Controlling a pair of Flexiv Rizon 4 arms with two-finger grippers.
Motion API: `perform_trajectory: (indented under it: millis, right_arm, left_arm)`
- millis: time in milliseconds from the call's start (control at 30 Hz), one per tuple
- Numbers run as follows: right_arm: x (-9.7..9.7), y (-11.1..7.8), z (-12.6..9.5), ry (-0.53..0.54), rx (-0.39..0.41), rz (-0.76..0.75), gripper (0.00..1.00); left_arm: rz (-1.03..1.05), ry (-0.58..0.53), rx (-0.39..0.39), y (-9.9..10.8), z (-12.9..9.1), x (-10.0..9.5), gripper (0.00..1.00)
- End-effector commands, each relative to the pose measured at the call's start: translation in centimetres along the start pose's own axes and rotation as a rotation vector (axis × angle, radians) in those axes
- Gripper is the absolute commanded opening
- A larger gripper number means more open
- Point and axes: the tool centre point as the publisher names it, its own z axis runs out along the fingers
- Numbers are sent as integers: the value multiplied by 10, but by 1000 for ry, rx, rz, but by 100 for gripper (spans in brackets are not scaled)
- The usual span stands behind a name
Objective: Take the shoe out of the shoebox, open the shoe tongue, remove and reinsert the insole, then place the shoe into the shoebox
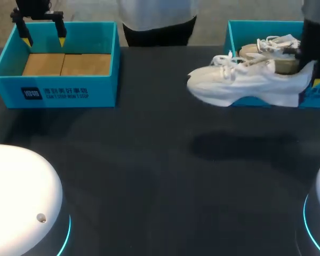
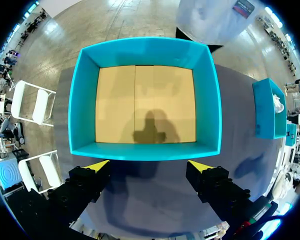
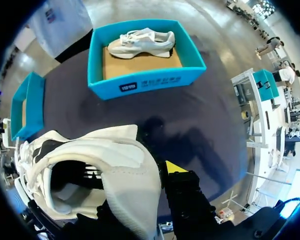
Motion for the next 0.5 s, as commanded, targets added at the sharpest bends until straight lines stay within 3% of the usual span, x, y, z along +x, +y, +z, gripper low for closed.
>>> perform_trajectory:
  millis: [33, 100, 167, 200, 467, 500]
  right_arm:
    - [18, -13, 5, -3, -67, 3, 0]
    - [36, -23, 9, 12, -63, 16, 0]
    - [36, -23, 9, 12, -63, 16, 0]
    - [54, -31, 15, 10, -60, 12, 0]
    - [80, -45, 33, 36, -23, 16, 0]
    - [91, -49, 42, 43, -12, 17, 0]
  left_arm:
    - [0, 0, 0, 0, 0, 0, 100]
    - [0, 0, 0, 0, 0, 0, 100]
    - [0, 0, 0, 0, 0, 0, 100]
    - [0, 0, 0, 0, 0, 0, 100]
    - [0, 0, 0, 0, 0, 0, 100]
    - [0, 0, 0, 0, 0, 0, 100]
